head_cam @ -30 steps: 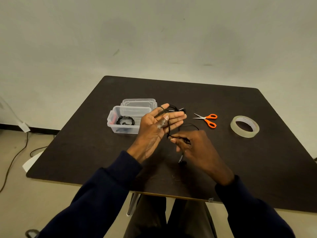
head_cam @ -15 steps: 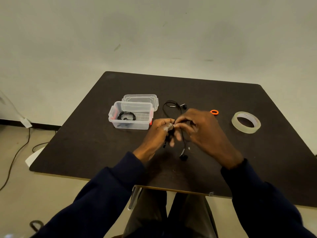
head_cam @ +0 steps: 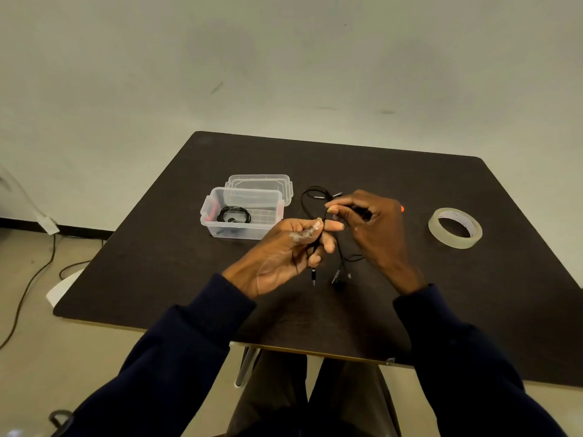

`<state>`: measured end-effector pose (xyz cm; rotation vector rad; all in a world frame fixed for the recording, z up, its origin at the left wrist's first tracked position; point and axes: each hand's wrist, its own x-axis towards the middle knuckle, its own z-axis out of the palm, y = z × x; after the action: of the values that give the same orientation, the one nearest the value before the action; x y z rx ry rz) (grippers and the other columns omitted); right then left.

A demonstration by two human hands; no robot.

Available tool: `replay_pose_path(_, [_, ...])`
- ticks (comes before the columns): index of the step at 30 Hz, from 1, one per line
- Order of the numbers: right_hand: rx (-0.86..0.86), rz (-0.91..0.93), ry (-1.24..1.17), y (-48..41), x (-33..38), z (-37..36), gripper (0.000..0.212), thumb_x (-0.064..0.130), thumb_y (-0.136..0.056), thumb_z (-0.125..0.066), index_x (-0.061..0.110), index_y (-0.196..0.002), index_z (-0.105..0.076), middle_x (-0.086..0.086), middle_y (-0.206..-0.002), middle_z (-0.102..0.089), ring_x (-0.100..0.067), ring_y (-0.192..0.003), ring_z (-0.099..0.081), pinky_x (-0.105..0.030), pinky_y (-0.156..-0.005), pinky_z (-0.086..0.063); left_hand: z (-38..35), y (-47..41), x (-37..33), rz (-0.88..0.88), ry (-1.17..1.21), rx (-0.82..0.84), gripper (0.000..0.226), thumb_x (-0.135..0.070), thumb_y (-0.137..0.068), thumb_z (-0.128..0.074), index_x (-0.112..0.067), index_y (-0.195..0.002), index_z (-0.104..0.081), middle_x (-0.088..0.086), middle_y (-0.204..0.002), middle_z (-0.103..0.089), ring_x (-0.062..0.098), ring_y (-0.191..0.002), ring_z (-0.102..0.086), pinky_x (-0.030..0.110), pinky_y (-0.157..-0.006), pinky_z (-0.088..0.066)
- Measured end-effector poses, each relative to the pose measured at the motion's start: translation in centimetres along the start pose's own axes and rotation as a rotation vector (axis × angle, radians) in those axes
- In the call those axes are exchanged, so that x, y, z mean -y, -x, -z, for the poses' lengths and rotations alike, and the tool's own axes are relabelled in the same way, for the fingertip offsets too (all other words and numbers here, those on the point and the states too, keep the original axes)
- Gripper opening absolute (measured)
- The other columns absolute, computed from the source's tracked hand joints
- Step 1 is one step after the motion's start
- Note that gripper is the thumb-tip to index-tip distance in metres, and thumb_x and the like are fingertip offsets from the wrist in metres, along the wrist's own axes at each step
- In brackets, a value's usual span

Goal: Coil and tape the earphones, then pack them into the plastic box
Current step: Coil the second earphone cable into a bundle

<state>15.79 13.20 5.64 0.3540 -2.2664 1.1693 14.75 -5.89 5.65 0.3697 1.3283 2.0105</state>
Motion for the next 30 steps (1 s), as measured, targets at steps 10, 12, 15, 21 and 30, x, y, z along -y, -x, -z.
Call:
replay_pose_path(10, [0.166, -0.348, -0.399, 6.1, -0.3, -4.0, 0.023, 0.014, -0.102, -0.059, 0.016, -0.088, -0.077, -0.011, -0.072, -0.073, -0.01, -0.04, -0.045, -0.024, -0.043, -0.037, -0.2, -1.5, -0.4, -0.252, 0.226, 0.028, 0.031, -0.002, -0.108, -0.038, 0.005, -0.137, -0.05, 0.029, -0.142, -0.058, 0.043, -0.134, -0.057, 0.055, -0.117, -0.04])
replay_pose_path(12, [0.195, -0.355, -0.408, 6.9, 0.2, -4.1, 0.022, 0.012, -0.105, -0.056, 0.016, -0.104, -0.078, -0.014, -0.074, -0.071, -0.01, -0.04, -0.045, -0.023, -0.043, -0.036, 0.1, -1.9, -0.1, -0.278, 0.231, -0.031, 0.035, 0.0, -0.107, -0.041, 0.006, -0.14, -0.047, 0.027, -0.143, -0.059, 0.042, -0.134, -0.057, 0.055, -0.116, -0.041])
replay_pose_path(15, [0.244, -0.268, -0.21, 7.5, 0.9, -3.6, 0.022, 0.013, -0.104, -0.057, 0.014, -0.116, -0.076, -0.003, -0.071, -0.072, -0.003, -0.05, -0.056, -0.02, -0.053, -0.043, 0.3, -2.2, 0.2, -0.328, 0.227, -0.105, 0.036, -0.001, -0.106, -0.042, 0.006, -0.142, -0.046, 0.024, -0.142, -0.06, 0.041, -0.133, -0.058, 0.055, -0.118, -0.039])
replay_pose_path(21, [0.435, -0.04, 0.142, 6.2, 3.2, -0.7, 0.027, 0.029, -0.105, -0.056, 0.022, -0.082, -0.069, 0.011, -0.072, -0.064, -0.009, -0.065, -0.062, -0.04, -0.062, -0.051, 0.6, -2.6, 0.4, -0.457, -0.042, -0.262, 0.033, -0.002, -0.108, -0.045, 0.005, -0.139, -0.054, 0.015, -0.14, -0.064, 0.026, -0.136, -0.058, 0.045, -0.122, -0.036])
replay_pose_path(30, [0.612, 0.075, 0.494, 4.8, 4.5, 0.1, 0.016, 0.031, -0.101, -0.058, 0.026, -0.09, -0.068, 0.007, -0.088, -0.066, -0.02, -0.08, -0.066, -0.039, -0.063, -0.052, 0.0, -2.7, -1.8, -0.32, 0.547, -0.202, 0.039, -0.001, -0.109, -0.029, -0.007, -0.14, -0.053, 0.009, -0.151, -0.054, 0.024, -0.143, -0.048, 0.043, -0.125, -0.03])
